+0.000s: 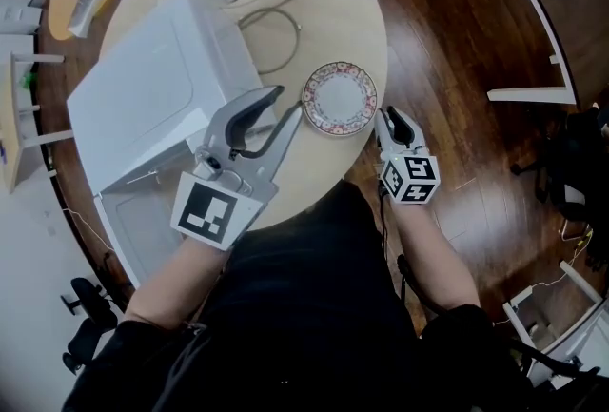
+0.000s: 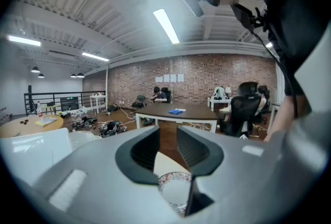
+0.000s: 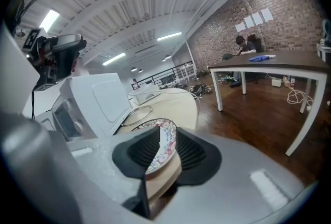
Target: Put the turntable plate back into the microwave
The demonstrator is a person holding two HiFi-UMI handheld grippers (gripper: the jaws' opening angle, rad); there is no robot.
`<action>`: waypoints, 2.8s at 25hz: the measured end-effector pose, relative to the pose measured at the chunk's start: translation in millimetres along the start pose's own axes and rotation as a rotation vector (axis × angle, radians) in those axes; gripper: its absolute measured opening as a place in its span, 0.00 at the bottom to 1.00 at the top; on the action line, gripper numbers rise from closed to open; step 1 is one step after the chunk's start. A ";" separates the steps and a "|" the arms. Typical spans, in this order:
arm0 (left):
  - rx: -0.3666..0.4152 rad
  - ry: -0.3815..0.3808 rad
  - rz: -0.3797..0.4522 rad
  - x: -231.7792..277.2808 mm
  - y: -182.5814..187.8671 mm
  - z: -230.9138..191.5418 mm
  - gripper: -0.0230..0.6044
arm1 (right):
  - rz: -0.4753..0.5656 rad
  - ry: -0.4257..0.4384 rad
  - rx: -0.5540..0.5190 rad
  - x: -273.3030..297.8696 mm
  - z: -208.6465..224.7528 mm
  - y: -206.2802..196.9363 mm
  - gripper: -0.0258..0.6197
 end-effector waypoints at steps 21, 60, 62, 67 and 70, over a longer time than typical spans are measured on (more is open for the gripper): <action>-0.015 -0.114 -0.032 46.9 -9.2 15.1 0.22 | -0.053 0.003 0.010 23.6 9.3 3.0 0.19; -0.031 -0.099 -0.009 23.7 3.6 14.4 0.22 | -0.240 0.092 0.134 59.4 17.1 -10.6 0.13; -0.005 -0.107 -0.010 20.7 5.4 15.6 0.22 | -0.226 0.096 0.144 58.6 16.6 -8.8 0.12; -0.007 -0.105 0.003 8.5 4.0 13.0 0.22 | -0.192 0.102 0.153 53.5 12.6 -3.6 0.10; -0.030 -0.087 0.012 -2.4 1.4 8.0 0.21 | -0.169 0.113 0.185 51.5 11.4 0.3 0.09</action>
Point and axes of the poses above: the fingertips, and each gripper's own axes: x forward along the fingers, z to its right, y out of its top, the point moved 8 cm from there along -x, backward along the fingers, and after that the axes turned 15 degrees about -z, right-handed, at the moved point
